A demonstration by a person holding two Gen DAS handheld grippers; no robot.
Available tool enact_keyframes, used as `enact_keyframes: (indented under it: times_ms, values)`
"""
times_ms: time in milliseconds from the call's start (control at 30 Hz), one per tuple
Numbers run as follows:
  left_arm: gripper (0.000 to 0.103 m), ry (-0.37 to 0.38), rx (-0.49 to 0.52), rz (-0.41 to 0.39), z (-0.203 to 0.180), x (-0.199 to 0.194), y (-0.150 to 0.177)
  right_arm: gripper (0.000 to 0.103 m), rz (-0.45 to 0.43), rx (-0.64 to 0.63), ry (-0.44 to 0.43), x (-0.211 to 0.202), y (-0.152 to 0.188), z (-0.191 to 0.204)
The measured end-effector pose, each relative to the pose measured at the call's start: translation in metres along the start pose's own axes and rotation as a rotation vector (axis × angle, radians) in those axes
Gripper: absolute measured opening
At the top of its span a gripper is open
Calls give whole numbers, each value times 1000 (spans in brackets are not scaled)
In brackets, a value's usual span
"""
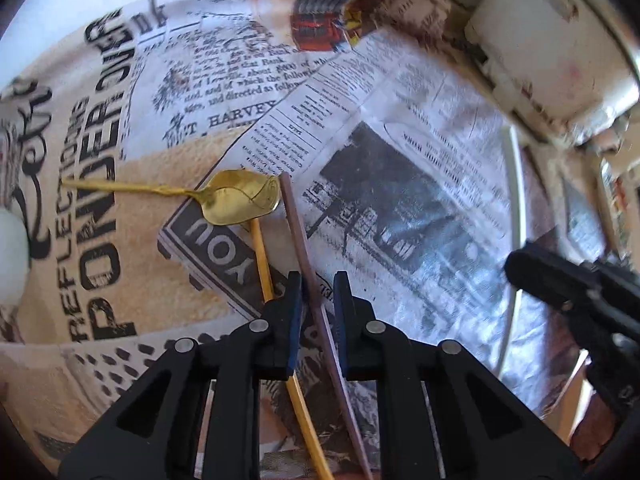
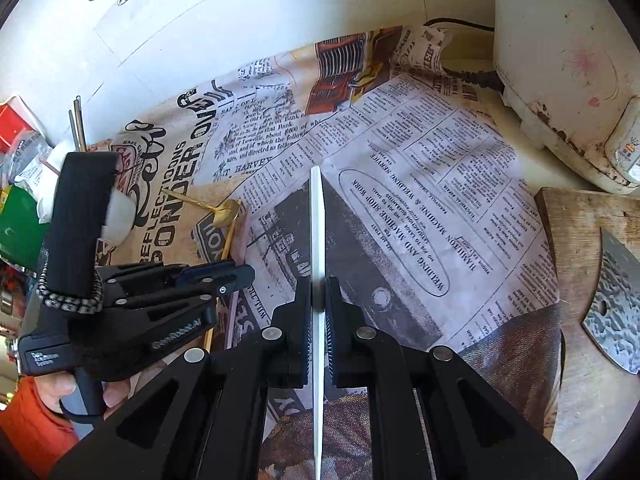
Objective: Organize utensils
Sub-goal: 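Lift the chopstick and straw and lower both into the white cup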
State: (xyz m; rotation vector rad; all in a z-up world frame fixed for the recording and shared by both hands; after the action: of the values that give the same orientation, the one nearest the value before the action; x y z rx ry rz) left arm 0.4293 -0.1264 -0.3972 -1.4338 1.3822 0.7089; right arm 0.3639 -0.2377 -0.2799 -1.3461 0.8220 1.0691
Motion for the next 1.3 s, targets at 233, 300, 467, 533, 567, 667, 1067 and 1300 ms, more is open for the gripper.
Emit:
enact_keyframes:
  times_ms: [233,300,467,533,567,667,1067,1300]
  values:
    - [5,-24,10,23,-3,4,-6,6,-34,10,-2,-11,-3,0]
    - [4,8,11,33,-2,0,-4,6,-50,13,-9,-16,-4,3]
    - [4,24,1,4,2,-14,4,6,-103,10,-13,-30,-11,12]
    - [4,34,5,-27,1,-28,6,6,-123,8,-17,-38,-15,17]
    - [4,39,9,-45,-1,-35,6,6,-127,17,-26,-41,-17,20]
    - [4,30,31,-120,-3,-67,6,6,-168,5,-30,-55,-26,30]
    - [4,-14,30,-433,7,-199,3,6,-308,-95,-73,-102,-58,93]
    - [4,-88,-11,-612,45,-275,11,6,-376,-166,-121,-127,-74,147]
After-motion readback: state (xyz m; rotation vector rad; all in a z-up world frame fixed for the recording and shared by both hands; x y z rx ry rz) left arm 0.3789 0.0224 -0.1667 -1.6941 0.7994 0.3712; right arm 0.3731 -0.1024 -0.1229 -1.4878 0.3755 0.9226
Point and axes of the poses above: each gripper's, at about its wrist camera, not at the fingertips, and x roughly the way its jaws point, z to its left, y to its underside, the point moved 6 cm from there along x, roughly the way its jaws point, and after that the axes turned 12 degrees about y, right-handed, at the moved point
